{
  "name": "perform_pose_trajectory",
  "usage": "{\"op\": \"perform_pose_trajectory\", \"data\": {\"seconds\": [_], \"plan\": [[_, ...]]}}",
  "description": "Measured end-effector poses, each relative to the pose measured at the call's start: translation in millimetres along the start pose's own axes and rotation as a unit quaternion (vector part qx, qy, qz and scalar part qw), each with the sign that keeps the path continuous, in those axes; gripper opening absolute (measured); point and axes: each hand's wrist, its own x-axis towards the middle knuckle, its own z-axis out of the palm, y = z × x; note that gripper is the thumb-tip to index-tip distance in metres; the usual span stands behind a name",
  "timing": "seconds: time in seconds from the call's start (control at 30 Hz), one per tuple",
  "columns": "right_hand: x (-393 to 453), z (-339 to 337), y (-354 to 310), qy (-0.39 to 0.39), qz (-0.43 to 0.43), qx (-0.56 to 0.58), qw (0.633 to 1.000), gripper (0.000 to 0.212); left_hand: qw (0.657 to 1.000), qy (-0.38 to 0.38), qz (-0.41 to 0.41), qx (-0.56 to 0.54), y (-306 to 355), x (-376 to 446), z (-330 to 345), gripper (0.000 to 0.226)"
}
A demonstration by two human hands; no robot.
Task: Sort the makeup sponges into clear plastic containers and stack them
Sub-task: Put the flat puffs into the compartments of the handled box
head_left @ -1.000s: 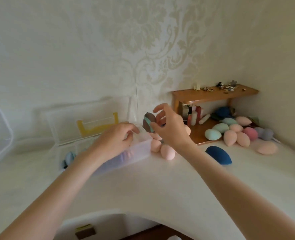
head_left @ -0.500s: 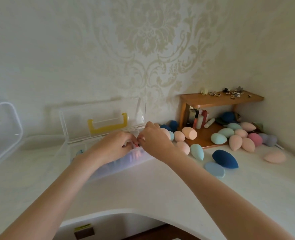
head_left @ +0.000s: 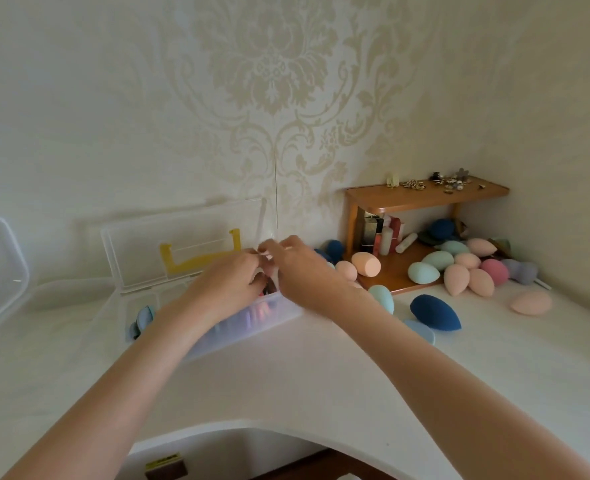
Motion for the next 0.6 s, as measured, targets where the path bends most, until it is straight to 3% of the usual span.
{"op": "perform_pose_trajectory", "data": {"seconds": [0.13, 0.3, 0.47, 0.6], "plan": [[-13.6, -46.9, 38.2, 0.104, 0.088, 0.101, 0.986, 0.032, 0.996, 0.052, 0.063, -0.036, 30.5, 13.3, 4.9, 0.026], [-54.6, -82.0, 134.4, 0.135, 0.253, 0.059, 0.956, 0.028, 0.989, -0.007, 0.137, -0.062, 93.3, 40.5, 36.7, 0.025], [-90.2, -100.9, 242.8, 0.124, 0.424, -0.023, 0.897, 0.020, 0.979, -0.073, 0.181, -0.062, 142.2, 70.1, 65.9, 0.027], [-95.9, -102.5, 289.9, 0.008, 0.461, -0.062, 0.885, 0.030, 0.977, -0.100, 0.185, -0.040, 159.3, 89.5, 81.5, 0.028]]}}
